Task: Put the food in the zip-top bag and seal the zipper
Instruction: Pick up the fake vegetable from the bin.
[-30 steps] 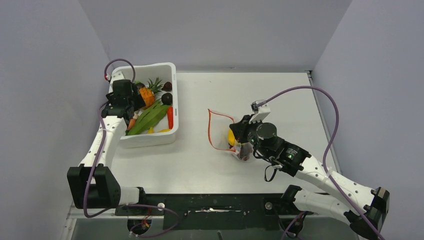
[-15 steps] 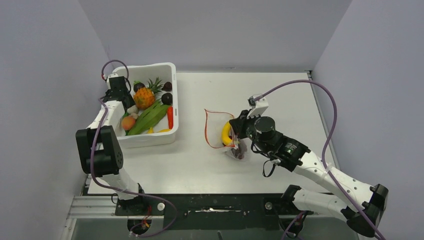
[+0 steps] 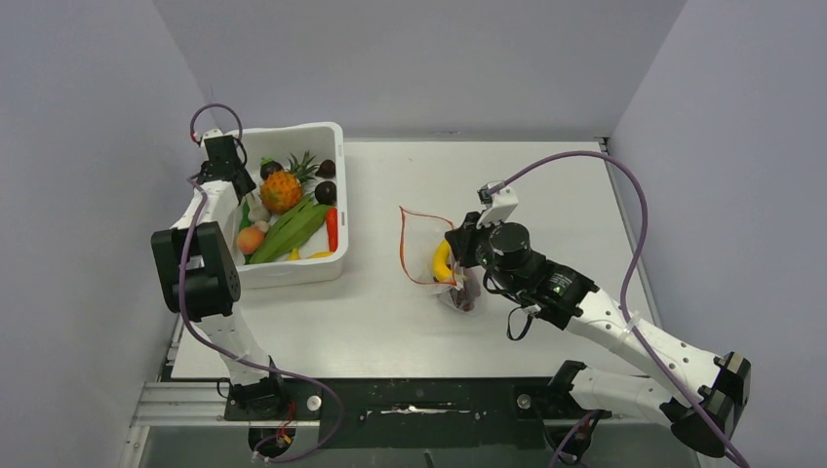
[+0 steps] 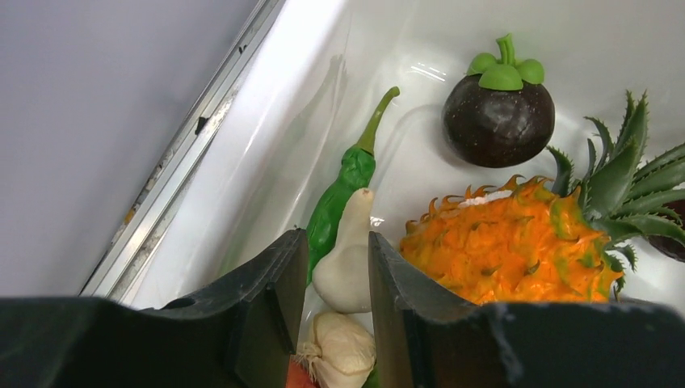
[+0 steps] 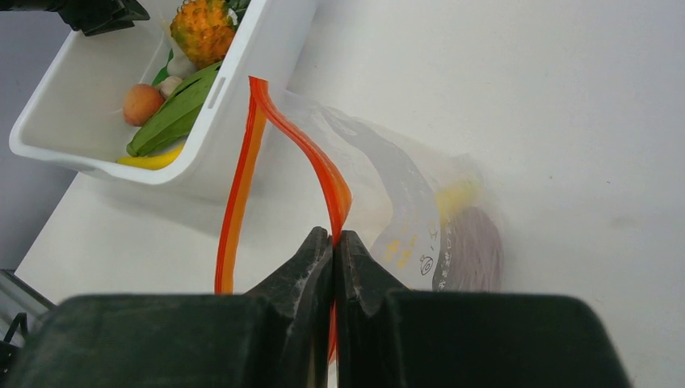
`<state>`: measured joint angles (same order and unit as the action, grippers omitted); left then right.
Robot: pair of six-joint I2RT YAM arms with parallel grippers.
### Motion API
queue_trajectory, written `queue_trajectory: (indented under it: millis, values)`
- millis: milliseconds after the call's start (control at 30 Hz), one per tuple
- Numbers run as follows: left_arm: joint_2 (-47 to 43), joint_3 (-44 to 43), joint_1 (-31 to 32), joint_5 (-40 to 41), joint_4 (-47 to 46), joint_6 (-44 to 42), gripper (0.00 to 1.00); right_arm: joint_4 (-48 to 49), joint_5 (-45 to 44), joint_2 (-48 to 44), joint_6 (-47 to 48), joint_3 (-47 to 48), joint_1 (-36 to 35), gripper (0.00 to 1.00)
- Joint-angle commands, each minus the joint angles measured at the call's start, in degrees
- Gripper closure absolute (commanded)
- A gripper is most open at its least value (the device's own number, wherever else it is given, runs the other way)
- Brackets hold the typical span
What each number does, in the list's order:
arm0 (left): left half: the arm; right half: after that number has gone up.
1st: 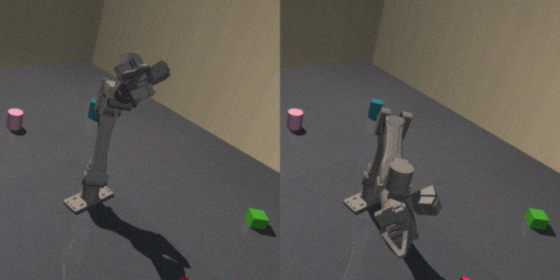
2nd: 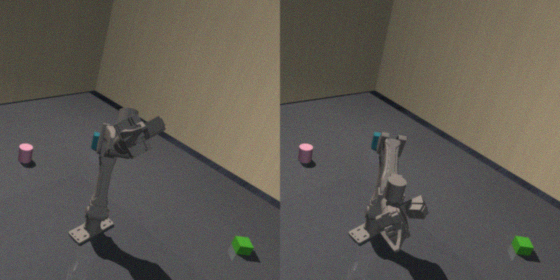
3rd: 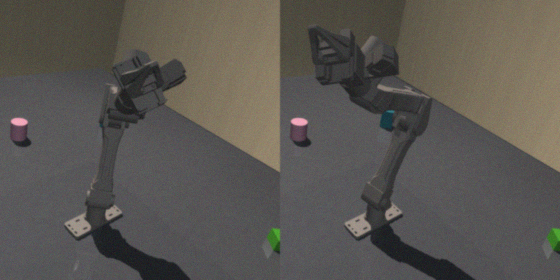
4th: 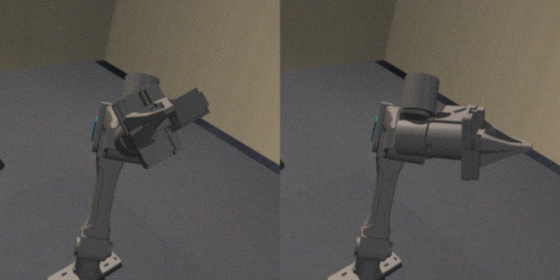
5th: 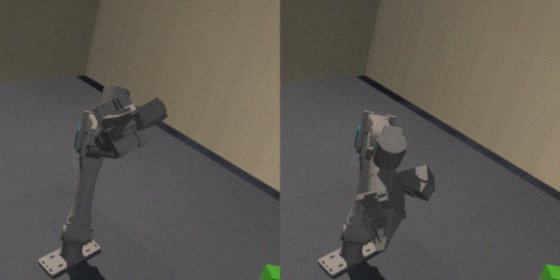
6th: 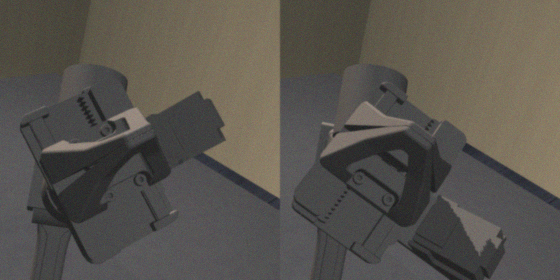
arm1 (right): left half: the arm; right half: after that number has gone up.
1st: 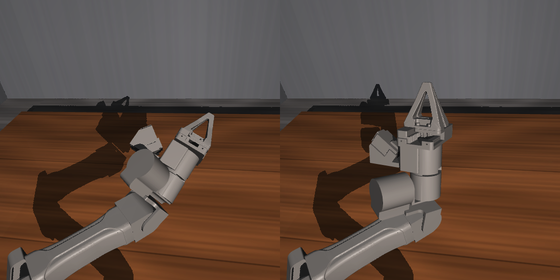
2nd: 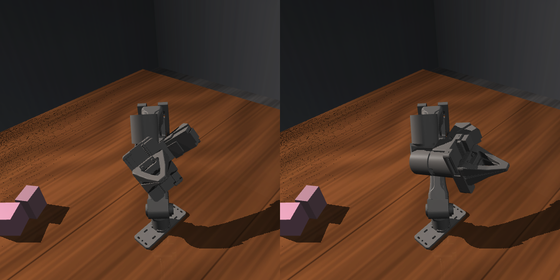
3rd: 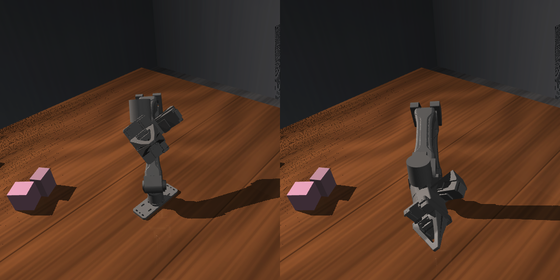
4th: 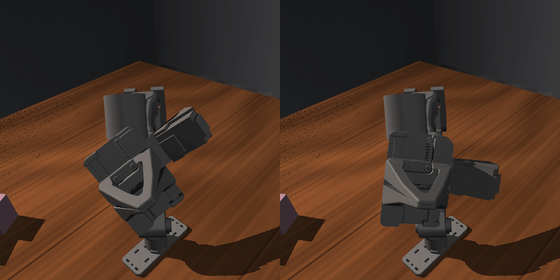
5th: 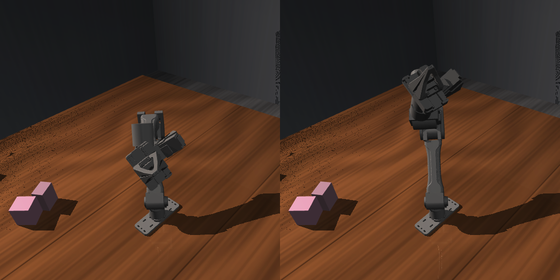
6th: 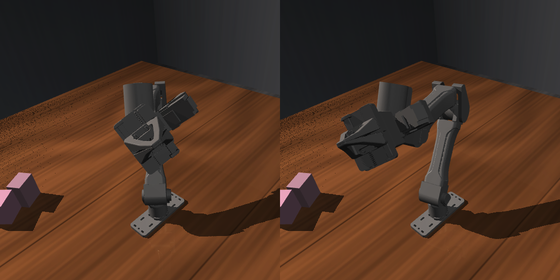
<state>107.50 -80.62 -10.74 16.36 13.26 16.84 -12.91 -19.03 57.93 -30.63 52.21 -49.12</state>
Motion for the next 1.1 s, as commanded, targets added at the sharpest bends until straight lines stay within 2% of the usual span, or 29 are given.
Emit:
queue_trajectory:
  millis: [0,367,933,1067]
  values:
    - [1.38,-5.09,-0.33,-1.47,-3.93,-0.14,0.68,3.72,-0.62,0.48,-0.35,3.24,0.41,1.0]
    - [4.6,-5.69,-0.9,-2.04,-4.71,0.65,0.68,2.46,-1.15,2.44,0.29,6.13,0.49,1.0]
    - [9.72,-8.98,-1.12,-2.21,-5.63,-0.25,0.68,2.66,-0.68,1.6,-0.73,5.54,0.36,1.0]
    - [9.25,-8.17,-1.04,-3.75,-6.85,0.39,0.71,2.37,-1.0,0.9,-0.77,5.19,0.36,1.0]
